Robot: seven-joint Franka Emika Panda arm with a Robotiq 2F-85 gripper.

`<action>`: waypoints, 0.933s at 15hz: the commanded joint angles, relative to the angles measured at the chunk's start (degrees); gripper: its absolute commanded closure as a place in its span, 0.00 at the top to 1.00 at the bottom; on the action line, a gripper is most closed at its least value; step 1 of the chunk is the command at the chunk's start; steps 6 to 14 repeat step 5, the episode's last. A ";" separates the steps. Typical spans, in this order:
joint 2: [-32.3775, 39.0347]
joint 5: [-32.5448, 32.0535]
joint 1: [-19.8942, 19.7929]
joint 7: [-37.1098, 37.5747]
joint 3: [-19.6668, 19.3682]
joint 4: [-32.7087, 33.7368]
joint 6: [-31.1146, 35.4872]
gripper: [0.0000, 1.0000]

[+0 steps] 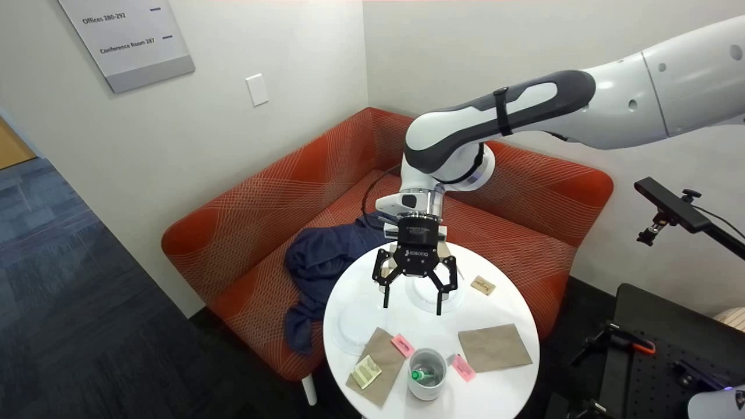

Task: Put the green marker inside the white mug

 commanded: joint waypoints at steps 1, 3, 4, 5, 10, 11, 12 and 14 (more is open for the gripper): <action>-6.12 2.29 2.85 -0.74 -2.95 -5.79 2.32 1.00; -2.90 1.48 3.30 -0.39 -3.77 -1.80 -0.68 1.00; -2.87 1.42 3.53 -0.36 -4.00 -1.80 -0.64 1.00; -2.71 1.40 3.62 -0.35 -4.09 -1.80 -0.63 1.00; -2.71 1.40 3.62 -0.35 -4.09 -1.80 -0.63 1.00; -2.71 1.40 3.62 -0.35 -4.09 -1.80 -0.63 1.00; -2.71 1.40 3.62 -0.35 -4.09 -1.80 -0.63 1.00; -2.71 1.40 3.62 -0.35 -4.09 -1.80 -0.63 1.00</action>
